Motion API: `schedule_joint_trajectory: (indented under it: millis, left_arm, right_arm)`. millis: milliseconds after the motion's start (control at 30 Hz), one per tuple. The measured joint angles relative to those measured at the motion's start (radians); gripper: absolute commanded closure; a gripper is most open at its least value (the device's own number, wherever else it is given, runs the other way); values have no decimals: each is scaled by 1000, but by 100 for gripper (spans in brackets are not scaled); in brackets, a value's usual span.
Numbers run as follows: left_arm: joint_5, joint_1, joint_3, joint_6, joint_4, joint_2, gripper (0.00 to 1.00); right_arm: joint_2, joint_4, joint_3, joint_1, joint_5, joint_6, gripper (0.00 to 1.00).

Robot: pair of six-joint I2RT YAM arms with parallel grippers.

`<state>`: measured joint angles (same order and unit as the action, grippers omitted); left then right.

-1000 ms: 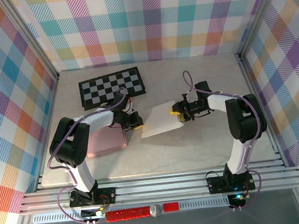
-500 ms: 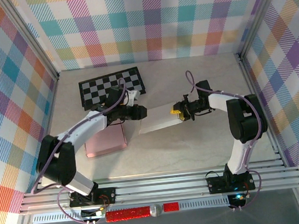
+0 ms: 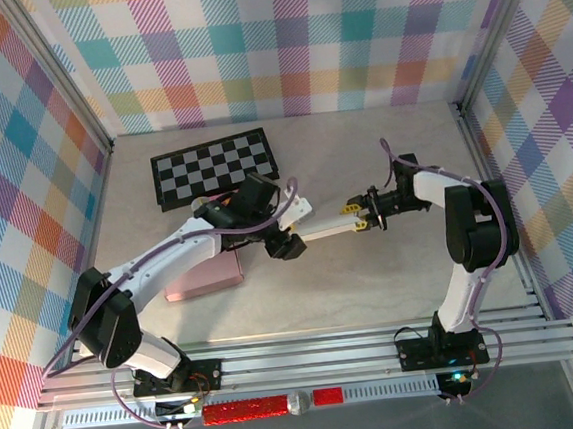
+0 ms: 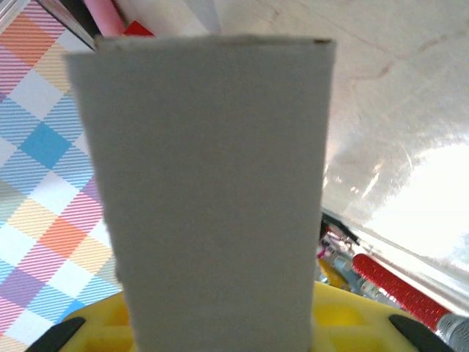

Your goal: Fold the paper box

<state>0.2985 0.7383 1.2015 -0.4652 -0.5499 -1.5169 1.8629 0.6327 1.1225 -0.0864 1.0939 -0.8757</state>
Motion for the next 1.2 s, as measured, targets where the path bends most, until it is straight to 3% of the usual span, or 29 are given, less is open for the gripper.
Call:
schedule_joint_trajectory:
  millis: [267, 333, 533, 1000, 1200]
  left_arm:
    - [-148, 25, 2, -134, -24, -62, 29]
    - [-164, 25, 6, -145, -23, -78, 24]
    - [-189, 26, 12, -167, -20, -108, 24]
    - [-185, 27, 111, -166, 6, -220, 42]
    - [-166, 27, 138, -158, 3, -248, 45]
  right_arm:
    - [25, 122, 24, 9, 26, -3, 74]
    - [31, 141, 24, 9, 34, -3, 75]
    - [71, 160, 12, 27, 81, -9, 75]
    - [124, 215, -19, 52, 142, -3, 67]
    - [125, 200, -43, 77, 148, -23, 54]
